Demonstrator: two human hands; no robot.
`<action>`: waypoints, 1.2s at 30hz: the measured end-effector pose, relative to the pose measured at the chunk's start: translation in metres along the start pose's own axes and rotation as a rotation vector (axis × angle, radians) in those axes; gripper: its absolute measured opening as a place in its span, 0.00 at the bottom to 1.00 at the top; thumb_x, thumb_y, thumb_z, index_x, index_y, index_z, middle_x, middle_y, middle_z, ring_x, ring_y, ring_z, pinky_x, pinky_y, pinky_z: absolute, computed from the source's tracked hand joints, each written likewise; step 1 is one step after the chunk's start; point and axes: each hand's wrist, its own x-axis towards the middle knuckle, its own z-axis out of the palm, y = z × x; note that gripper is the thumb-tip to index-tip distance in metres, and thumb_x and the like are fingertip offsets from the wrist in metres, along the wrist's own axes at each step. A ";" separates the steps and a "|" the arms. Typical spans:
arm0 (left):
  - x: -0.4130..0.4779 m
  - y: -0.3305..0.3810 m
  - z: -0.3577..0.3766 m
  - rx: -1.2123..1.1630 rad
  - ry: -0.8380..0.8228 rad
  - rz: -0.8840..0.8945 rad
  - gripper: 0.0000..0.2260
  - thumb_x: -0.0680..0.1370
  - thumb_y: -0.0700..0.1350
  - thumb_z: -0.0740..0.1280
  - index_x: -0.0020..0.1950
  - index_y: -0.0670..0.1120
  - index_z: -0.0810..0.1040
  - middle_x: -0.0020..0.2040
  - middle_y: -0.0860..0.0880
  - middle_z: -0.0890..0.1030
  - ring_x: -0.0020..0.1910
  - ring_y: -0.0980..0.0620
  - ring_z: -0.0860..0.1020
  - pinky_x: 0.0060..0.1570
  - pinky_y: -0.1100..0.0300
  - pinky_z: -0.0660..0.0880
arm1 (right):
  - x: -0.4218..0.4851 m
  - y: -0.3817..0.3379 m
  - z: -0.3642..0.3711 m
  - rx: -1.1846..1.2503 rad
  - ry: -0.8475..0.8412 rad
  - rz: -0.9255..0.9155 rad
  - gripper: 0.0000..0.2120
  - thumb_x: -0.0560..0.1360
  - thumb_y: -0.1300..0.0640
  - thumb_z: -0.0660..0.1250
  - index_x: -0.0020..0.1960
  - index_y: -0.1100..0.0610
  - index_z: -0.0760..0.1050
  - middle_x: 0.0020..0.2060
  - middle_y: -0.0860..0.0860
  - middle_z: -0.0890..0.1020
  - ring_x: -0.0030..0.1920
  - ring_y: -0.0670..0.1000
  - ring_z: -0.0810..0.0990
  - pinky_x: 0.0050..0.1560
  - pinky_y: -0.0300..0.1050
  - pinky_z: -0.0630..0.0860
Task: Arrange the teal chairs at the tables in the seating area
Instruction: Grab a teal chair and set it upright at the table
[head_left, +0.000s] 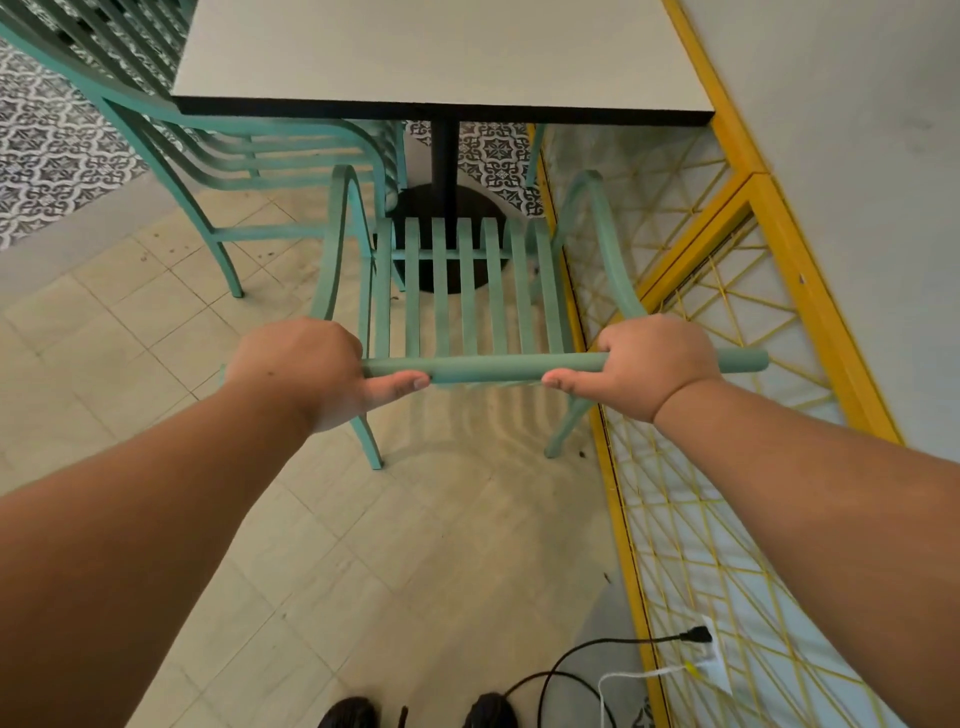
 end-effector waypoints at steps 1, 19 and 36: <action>0.002 0.000 -0.001 -0.006 -0.001 -0.002 0.45 0.61 0.87 0.41 0.34 0.50 0.79 0.28 0.52 0.75 0.28 0.53 0.75 0.25 0.59 0.72 | 0.002 0.001 0.000 0.003 -0.001 0.000 0.48 0.55 0.13 0.35 0.35 0.50 0.74 0.28 0.47 0.76 0.29 0.49 0.77 0.28 0.42 0.71; 0.033 0.008 -0.028 -0.015 -0.148 -0.043 0.47 0.59 0.87 0.40 0.40 0.50 0.79 0.38 0.51 0.79 0.42 0.49 0.77 0.44 0.52 0.72 | 0.039 0.015 -0.022 -0.020 -0.188 -0.043 0.52 0.55 0.11 0.36 0.42 0.51 0.78 0.36 0.49 0.80 0.39 0.51 0.78 0.42 0.50 0.73; 0.072 0.029 -0.029 -0.038 -0.047 0.045 0.40 0.63 0.85 0.49 0.38 0.52 0.79 0.33 0.51 0.82 0.34 0.52 0.82 0.32 0.56 0.81 | 0.075 0.017 -0.023 0.001 -0.150 -0.076 0.48 0.57 0.11 0.41 0.34 0.53 0.76 0.28 0.49 0.76 0.31 0.51 0.80 0.30 0.46 0.74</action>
